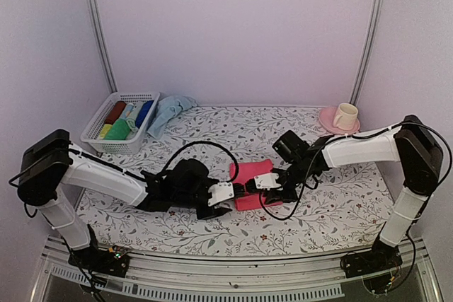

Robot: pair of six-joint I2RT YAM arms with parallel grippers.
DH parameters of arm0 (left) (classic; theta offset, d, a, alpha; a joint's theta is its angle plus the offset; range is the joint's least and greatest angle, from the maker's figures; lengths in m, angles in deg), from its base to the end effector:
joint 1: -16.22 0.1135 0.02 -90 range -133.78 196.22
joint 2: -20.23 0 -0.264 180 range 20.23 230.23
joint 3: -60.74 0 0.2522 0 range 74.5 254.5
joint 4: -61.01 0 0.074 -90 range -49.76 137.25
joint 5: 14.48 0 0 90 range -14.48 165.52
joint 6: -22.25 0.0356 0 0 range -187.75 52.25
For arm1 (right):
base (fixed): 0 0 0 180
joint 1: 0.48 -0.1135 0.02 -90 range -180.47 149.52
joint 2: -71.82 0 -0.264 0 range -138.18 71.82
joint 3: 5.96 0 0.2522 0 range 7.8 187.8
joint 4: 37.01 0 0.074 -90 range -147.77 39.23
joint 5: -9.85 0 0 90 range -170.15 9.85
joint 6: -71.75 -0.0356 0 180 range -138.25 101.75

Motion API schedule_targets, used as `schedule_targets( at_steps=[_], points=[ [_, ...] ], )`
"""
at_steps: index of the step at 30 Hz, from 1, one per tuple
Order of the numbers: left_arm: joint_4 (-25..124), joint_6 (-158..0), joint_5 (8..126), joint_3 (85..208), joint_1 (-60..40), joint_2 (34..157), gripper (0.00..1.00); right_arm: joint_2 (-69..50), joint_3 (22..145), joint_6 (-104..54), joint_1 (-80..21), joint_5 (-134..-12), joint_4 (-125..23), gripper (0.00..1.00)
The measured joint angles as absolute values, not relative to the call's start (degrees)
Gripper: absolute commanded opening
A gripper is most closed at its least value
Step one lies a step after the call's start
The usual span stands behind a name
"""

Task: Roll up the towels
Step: Roll the towel at the center of the board.

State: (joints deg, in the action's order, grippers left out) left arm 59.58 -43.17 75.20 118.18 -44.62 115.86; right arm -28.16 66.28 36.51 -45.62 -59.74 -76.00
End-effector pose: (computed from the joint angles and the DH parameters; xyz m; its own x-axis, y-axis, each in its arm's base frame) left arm 0.1599 -0.2870 0.1504 0.0816 0.7075 -0.7020 0.9253 0.2080 0.3172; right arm 0.2249 0.2437 0.1575 0.2481 -0.8359 -0.4896 -0.9686 -0.2067 -0.1378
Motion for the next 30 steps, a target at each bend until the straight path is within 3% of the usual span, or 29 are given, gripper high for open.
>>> schedule_targets(
  at_steps=[18,30],
  points=[
    [72.11,-30.56,83.96,118.68,-52.93,123.07,0.57,-43.00,85.01,34.15,-42.10,-48.66,-97.51,0.16],
    [74.64,-26.16,91.33,122.68,-54.04,130.03,0.55,-44.12,86.11,34.15,-41.90,-47.18,-99.26,0.16]
  ],
)
